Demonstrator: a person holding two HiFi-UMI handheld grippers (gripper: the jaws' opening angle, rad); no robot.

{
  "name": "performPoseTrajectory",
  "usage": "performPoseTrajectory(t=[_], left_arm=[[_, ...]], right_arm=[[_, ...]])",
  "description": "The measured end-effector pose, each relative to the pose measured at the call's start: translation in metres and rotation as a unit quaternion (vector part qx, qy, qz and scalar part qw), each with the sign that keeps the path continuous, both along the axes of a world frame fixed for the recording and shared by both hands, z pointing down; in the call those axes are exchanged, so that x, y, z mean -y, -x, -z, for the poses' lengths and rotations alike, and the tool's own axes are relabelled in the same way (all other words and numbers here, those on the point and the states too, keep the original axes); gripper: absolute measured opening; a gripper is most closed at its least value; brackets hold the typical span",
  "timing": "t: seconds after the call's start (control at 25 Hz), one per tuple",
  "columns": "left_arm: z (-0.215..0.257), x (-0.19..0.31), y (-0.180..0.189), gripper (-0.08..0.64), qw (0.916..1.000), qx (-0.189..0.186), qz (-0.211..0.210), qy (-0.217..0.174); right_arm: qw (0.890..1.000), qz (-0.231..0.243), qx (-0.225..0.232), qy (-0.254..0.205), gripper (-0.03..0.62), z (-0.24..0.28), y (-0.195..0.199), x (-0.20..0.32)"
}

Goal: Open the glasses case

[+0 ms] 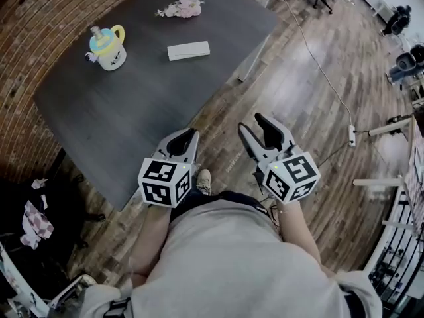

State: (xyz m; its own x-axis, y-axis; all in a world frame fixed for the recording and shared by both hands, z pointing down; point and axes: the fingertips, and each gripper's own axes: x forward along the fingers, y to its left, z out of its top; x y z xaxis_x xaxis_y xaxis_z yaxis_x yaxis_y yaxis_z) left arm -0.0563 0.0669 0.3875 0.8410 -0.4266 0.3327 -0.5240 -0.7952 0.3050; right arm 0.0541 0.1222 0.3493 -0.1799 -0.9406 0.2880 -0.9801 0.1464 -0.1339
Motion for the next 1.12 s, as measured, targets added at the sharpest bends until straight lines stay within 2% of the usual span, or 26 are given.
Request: performPoseTrajectory(t=[0.2,0.6,1.12], left_arm=[[-0.005,0.025,-0.006,0.041,0.9999,-0.004,-0.004,0.011],[-0.025,0.032,-0.011,0.041,0.9989,0.006,-0.011,0.046],[-0.033,0.085,0.008,0.041,0.996,0.014,0.065,0.06]], right_arm=[[1.0,0.002,0.007,0.014,0.195,-0.005,0.001,0.028],[0.999,-0.006,0.029,0.035,0.195,-0.016,-0.006,0.044],[0.998,0.037,0.036,0.046,0.195,-0.023,-0.019,0.113]])
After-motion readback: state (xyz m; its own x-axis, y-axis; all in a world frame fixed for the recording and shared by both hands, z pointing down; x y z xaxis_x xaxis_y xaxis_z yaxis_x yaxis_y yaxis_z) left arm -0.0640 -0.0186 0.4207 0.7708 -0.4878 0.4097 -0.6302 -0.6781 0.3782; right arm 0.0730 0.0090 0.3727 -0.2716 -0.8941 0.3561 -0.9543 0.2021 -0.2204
